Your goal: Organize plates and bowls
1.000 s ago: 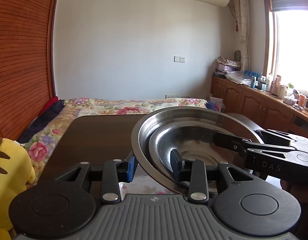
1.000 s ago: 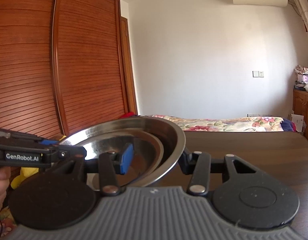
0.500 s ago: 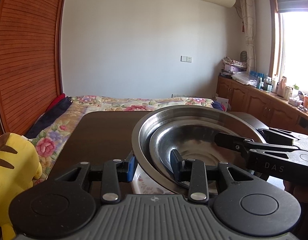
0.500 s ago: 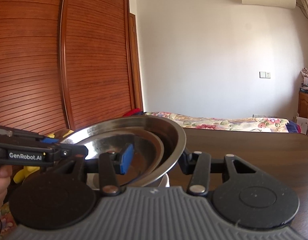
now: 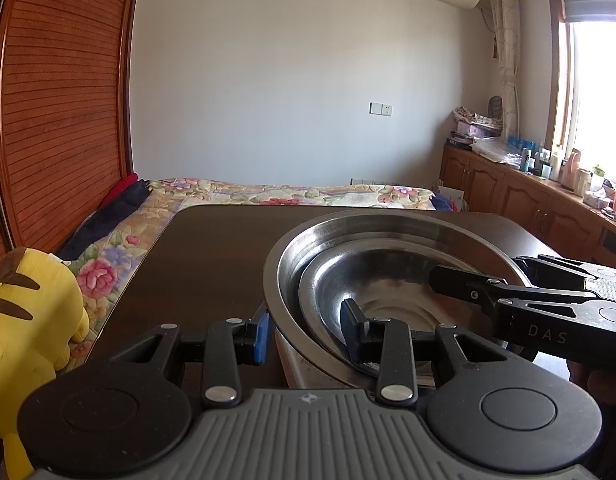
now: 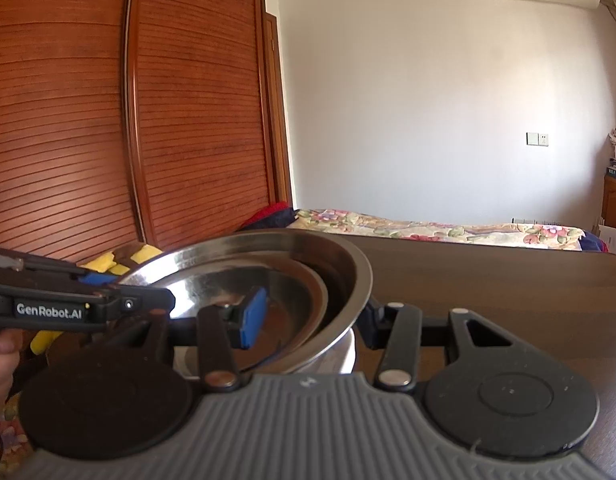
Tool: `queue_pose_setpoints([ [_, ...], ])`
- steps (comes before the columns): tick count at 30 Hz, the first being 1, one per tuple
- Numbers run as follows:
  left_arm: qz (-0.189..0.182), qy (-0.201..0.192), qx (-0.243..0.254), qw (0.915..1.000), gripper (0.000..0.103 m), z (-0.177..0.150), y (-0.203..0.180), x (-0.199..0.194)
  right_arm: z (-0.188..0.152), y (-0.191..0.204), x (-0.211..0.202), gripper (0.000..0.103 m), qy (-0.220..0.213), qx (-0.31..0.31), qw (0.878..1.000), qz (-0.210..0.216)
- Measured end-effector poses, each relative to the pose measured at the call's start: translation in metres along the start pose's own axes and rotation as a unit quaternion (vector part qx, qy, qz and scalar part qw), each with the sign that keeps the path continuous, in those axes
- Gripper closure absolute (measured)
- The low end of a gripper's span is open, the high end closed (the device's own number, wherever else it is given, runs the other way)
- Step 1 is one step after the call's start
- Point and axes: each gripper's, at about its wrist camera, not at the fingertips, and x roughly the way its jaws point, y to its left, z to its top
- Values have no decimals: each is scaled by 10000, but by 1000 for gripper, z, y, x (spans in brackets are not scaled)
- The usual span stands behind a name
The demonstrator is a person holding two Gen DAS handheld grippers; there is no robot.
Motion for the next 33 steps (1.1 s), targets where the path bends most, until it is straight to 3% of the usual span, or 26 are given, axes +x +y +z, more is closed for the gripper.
queue_pose_setpoints([
  [14,90,99,58,9999,65,-12,-3,5,-12,3,7,53,179,73,9998,39],
  [22,98,104,124,9998,64,-14,-4,8,-13,4,6,47,163,135,9997,113],
  [24,105,93,133,9998,58,-14,-2,8,-13,5,6,44,183,118,9997,122],
  [26,148,61,124,9998,45,-14,-3,8,-11,7,5,32,171,73,9998,82],
  [28,178,40,127,9998,41,-14,-2,8,-9,9,3,24,148,26,9999,63],
  [33,257,17,119,9996,23,-13,-3,7,-6,11,-3,19,157,-64,9998,-56],
])
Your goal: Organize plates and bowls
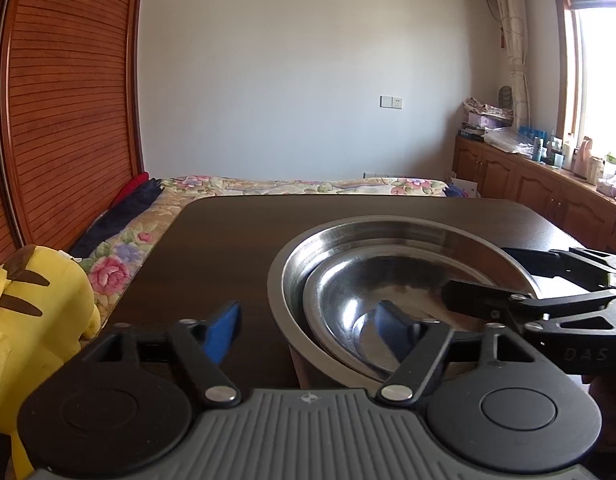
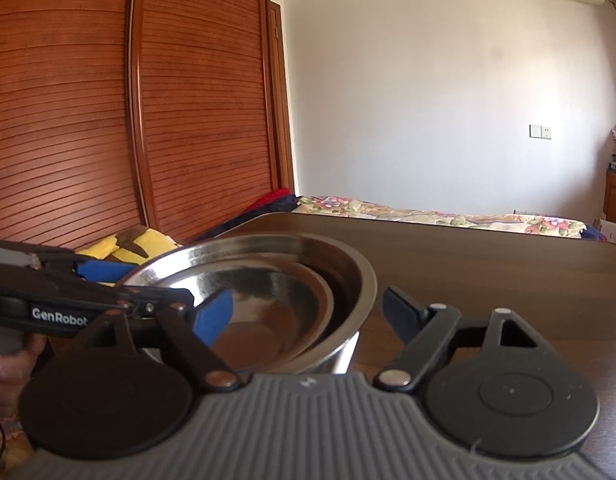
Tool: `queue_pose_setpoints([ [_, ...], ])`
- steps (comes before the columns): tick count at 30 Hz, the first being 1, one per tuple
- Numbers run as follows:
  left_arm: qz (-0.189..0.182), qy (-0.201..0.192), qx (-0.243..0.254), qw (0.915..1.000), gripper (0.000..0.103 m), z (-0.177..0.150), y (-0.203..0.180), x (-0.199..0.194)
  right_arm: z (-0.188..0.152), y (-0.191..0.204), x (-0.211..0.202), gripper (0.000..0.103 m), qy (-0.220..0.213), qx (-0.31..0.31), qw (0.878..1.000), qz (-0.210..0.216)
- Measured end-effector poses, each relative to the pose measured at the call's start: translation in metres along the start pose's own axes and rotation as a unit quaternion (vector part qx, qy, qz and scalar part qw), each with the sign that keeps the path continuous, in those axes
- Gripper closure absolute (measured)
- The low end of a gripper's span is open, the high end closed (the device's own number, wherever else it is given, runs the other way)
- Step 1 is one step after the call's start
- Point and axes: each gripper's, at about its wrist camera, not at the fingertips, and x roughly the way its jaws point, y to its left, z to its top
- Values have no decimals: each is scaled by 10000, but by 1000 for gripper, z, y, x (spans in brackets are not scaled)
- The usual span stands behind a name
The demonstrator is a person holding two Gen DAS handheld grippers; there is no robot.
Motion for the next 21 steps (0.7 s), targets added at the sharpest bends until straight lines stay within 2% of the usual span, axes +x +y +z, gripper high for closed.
queue_pose_setpoints([
  [4,36,-37,-16,10000,15,2,1,-3,1,-2,-9,12,-51,-37,9998,-162],
  [11,87,-167,12,9998,5,8,-5,-17,2,-9,-26,9,-114,12,9986,-509],
  [14,113,-239,49,9996,1,11,-9,-24,1,-11,-34,0,-150,33,9980,-616],
  [21,134,-351,194,9991,0,15,-25,-40,3,-16,-54,0,-253,114,9946,-995],
])
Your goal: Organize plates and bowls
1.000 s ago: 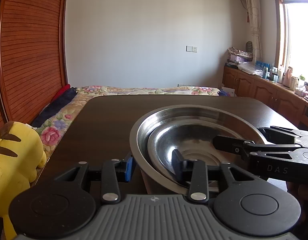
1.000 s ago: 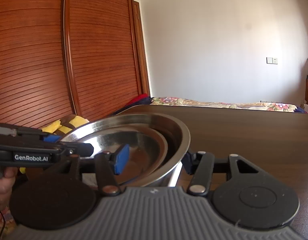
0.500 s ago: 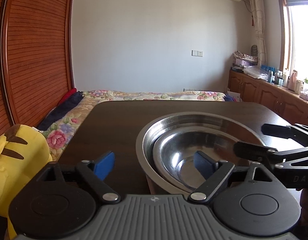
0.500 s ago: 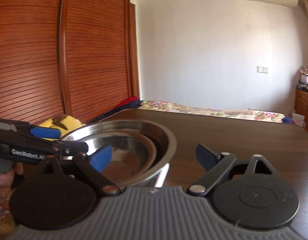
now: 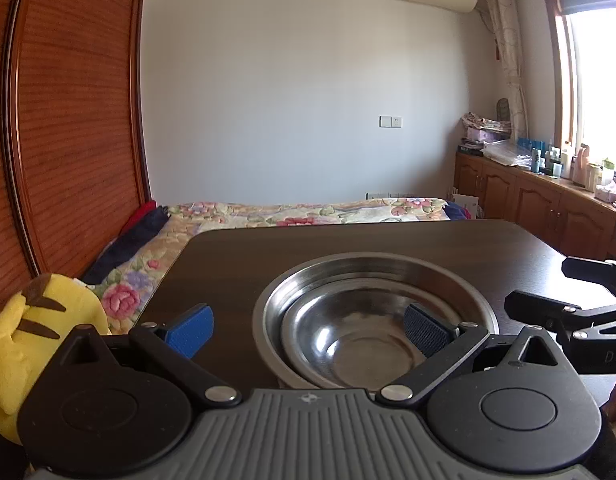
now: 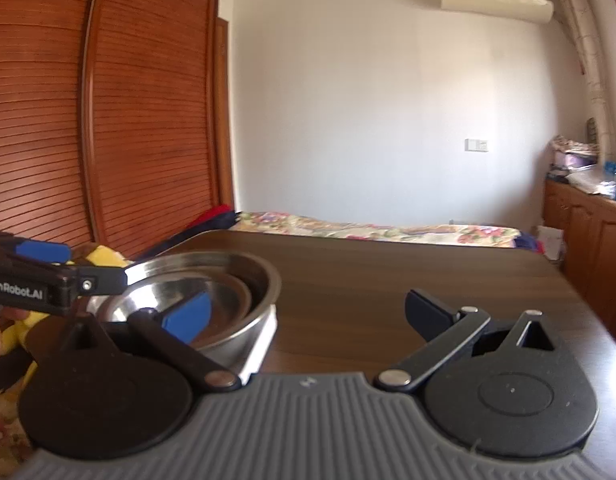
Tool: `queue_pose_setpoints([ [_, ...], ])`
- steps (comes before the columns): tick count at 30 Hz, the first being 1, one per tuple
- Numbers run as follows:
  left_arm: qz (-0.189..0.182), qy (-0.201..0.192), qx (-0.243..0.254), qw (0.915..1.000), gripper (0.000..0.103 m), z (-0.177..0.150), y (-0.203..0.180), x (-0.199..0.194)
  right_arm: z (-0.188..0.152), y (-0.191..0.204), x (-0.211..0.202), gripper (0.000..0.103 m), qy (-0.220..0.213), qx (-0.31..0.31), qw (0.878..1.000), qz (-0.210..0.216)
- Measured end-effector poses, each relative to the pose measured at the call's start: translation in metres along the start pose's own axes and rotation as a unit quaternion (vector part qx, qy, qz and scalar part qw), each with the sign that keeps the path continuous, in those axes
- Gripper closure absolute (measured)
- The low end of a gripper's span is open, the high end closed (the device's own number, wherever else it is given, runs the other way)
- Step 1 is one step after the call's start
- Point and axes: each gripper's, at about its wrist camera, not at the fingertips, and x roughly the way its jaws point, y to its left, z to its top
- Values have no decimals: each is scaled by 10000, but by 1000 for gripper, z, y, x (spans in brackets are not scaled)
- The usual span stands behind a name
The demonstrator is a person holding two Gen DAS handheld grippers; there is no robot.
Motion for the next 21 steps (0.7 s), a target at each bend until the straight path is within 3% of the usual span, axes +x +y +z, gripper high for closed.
queue_pose_setpoints([
  [9,-255,-110,105,9996,0,5,-31,-18,2,-13,-29,0,-81,117,9985,-534],
  [21,-477,-296,260,9981,0,3,-67,-31,2,-24,-44,0,-253,216,9965,-772],
])
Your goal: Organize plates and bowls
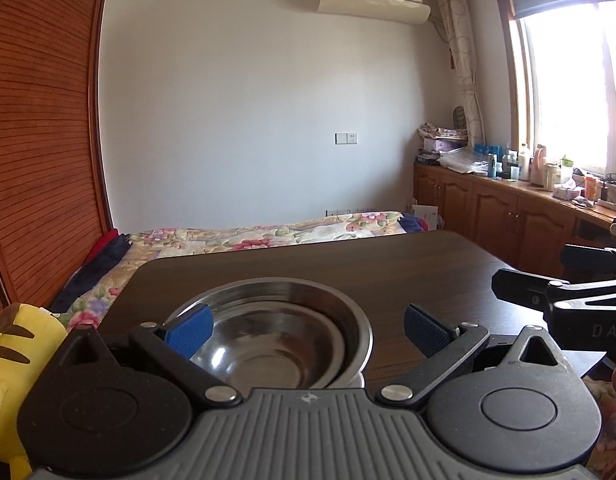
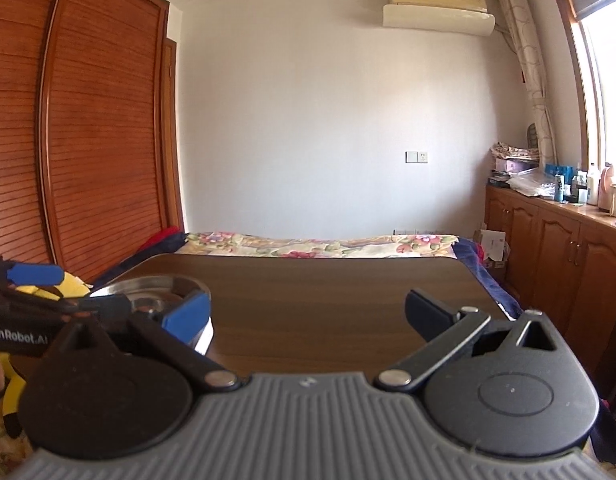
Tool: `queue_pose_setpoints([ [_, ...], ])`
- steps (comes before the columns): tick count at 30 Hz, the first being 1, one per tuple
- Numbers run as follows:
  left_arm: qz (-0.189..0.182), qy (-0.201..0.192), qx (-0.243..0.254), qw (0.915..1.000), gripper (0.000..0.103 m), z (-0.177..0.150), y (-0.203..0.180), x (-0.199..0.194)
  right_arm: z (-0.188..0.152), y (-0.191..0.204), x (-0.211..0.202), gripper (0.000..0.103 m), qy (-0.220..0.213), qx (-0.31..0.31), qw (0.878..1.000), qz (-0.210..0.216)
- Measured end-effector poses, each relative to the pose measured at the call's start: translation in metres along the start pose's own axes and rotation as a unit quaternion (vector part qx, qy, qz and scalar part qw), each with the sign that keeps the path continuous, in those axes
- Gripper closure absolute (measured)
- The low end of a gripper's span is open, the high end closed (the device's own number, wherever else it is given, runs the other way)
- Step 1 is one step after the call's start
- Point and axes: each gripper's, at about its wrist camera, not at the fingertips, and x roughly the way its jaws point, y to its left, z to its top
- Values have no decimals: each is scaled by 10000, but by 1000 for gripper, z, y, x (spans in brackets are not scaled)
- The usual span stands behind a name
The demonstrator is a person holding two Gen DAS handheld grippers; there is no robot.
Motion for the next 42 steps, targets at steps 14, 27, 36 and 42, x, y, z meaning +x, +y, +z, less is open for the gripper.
queue_pose_setpoints([
  [14,210,-10,-15,9998,0,-5,4,-7,-7,-7,-6,0,-159,-5,9994,-310],
  [27,353,157,-122,9992,0,-15,17,-1,-10,-9,-4,0,-120,4,9994,-331],
  [36,354,160,-133,9992,0,-16,17,-2,-10,-9,-5,0,-127,8,9995,-297],
  [42,344,169,-124,9992,0,-17,17,-2,-10,-9,-6,0,-120,3,9995,-299],
])
